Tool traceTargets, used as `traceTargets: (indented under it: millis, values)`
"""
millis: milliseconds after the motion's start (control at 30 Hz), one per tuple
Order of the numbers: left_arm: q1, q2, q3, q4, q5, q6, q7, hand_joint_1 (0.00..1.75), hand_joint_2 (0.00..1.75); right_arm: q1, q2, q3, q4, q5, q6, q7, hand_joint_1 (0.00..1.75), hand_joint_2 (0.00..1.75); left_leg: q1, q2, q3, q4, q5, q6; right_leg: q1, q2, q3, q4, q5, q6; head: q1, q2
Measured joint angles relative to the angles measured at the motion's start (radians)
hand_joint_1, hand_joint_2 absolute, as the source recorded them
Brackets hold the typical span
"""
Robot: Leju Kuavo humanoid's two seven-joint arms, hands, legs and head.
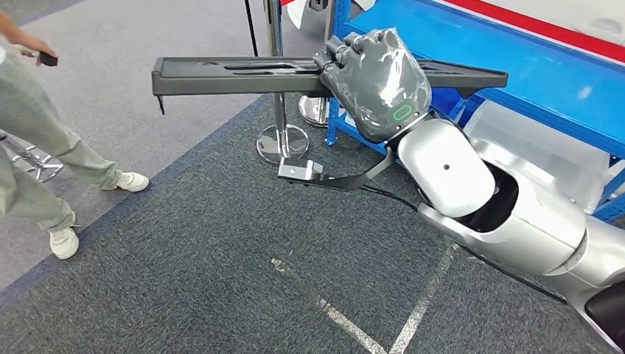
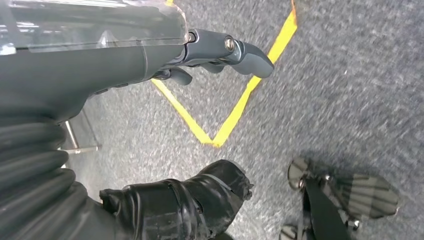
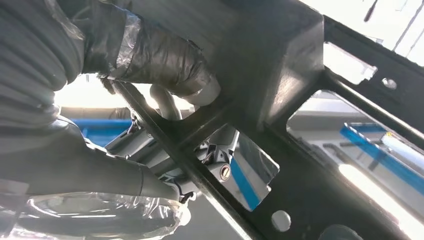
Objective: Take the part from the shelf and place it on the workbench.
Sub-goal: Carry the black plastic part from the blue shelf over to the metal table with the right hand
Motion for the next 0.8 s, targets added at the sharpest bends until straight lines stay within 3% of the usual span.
traceTargets:
  millis: [67, 133, 200, 267, 300, 333, 400, 467, 500, 567, 700, 800]
  values:
    - [0.004, 0.001, 0.0, 0.0, 0.0, 0.0, 0.0, 0.0, 1.75, 0.001, 0.0, 0.0, 0.001, 0.0, 0.0, 0.001, 1.75, 1.75, 0.002, -0.008, -0.005, -0.001, 0.002, -0.013, -0.002, -0.022, 0.004, -0.009, 0.004, -0.008, 0.001, 0.0]
    - [0.008, 0.001, 0.0, 0.0, 0.0, -0.001, 0.001, 0.0, 1.75, -0.001, 0.0, 0.0, 0.002, 0.0, -0.001, 0.002, 1.75, 1.75, -0.001, 0.041, -0.031, 0.048, -0.028, -0.021, -0.006, -0.047, 0.012, -0.02, 0.009, -0.02, -0.006, 0.0]
    - [0.007, 0.001, 0.0, 0.0, 0.0, -0.001, 0.002, 0.0, 1.75, 0.001, 0.001, 0.0, 0.003, 0.0, -0.003, 0.003, 1.75, 1.75, -0.003, 0.102, -0.089, 0.168, -0.086, -0.027, -0.001, -0.071, 0.015, -0.022, 0.009, -0.027, -0.013, 0.0]
    - [0.004, 0.001, 0.0, 0.0, -0.001, -0.002, 0.003, 0.0, 1.75, 0.007, 0.001, 0.001, 0.004, 0.0, -0.004, 0.003, 1.75, 1.75, -0.001, 0.117, -0.136, 0.265, -0.115, -0.03, 0.002, -0.096, 0.015, -0.019, 0.006, -0.03, -0.013, 0.0]
    - [0.004, 0.001, 0.0, 0.0, -0.001, -0.002, 0.004, 0.0, 1.75, 0.009, 0.001, 0.001, 0.006, 0.0, -0.004, 0.003, 1.75, 1.75, -0.002, 0.12, -0.135, 0.265, -0.105, -0.03, 0.003, -0.108, 0.015, -0.018, 0.005, -0.03, -0.013, 0.0]
    - [0.004, 0.001, 0.0, 0.0, -0.001, -0.002, 0.005, 0.0, 1.75, 0.011, 0.001, 0.002, 0.006, 0.0, -0.005, 0.003, 1.75, 1.75, -0.002, 0.125, -0.114, 0.227, -0.079, -0.029, 0.003, -0.12, 0.015, -0.015, 0.002, -0.029, -0.013, 0.0]
    - [0.003, 0.001, 0.0, 0.0, -0.002, -0.002, 0.006, 0.0, 1.75, 0.012, 0.0, 0.002, 0.007, 0.0, -0.005, 0.003, 1.75, 1.75, -0.01, 0.165, -0.04, 0.094, -0.026, -0.019, 0.006, -0.14, 0.016, -0.01, -0.005, -0.024, -0.014, 0.0]
    - [0.001, 0.002, 0.0, 0.0, -0.002, -0.002, 0.007, 0.0, 1.75, 0.012, 0.0, 0.002, 0.008, 0.0, -0.006, 0.003, 1.75, 1.75, -0.021, 0.198, 0.002, 0.013, -0.008, -0.003, 0.013, -0.158, 0.017, -0.005, -0.011, -0.017, -0.013, 0.0]
    - [0.0, 0.002, 0.0, 0.0, -0.002, -0.002, 0.008, 0.0, 1.75, 0.012, 0.0, 0.002, 0.009, -0.001, -0.006, 0.003, 1.75, 1.75, -0.026, 0.197, 0.002, 0.007, -0.011, 0.004, 0.016, -0.168, 0.018, -0.006, -0.012, -0.013, -0.012, 0.0]
    - [0.001, 0.002, 0.0, 0.0, -0.002, -0.002, 0.008, 0.0, 1.75, 0.013, 0.0, 0.002, 0.01, -0.002, -0.005, 0.003, 1.75, 1.75, -0.022, 0.171, 0.001, 0.002, -0.006, 0.015, 0.017, -0.183, 0.022, -0.008, -0.017, -0.004, -0.012, 0.0]
    - [0.002, 0.0, 0.0, 0.0, -0.003, -0.002, 0.009, 0.0, 1.75, 0.012, 0.001, 0.001, 0.013, -0.004, -0.005, 0.003, 1.75, 1.75, -0.013, 0.143, 0.009, -0.012, 0.003, 0.03, 0.01, -0.125, 0.013, 0.026, -0.052, 0.008, -0.006, 0.0]
    - [0.002, 0.0, 0.0, 0.0, -0.003, -0.002, 0.009, 0.0, 1.75, 0.012, 0.001, 0.001, 0.013, -0.004, -0.005, 0.003, 1.75, 1.75, -0.013, 0.142, 0.009, -0.012, 0.003, 0.03, 0.01, -0.123, 0.012, 0.029, -0.053, 0.008, -0.007, 0.0]
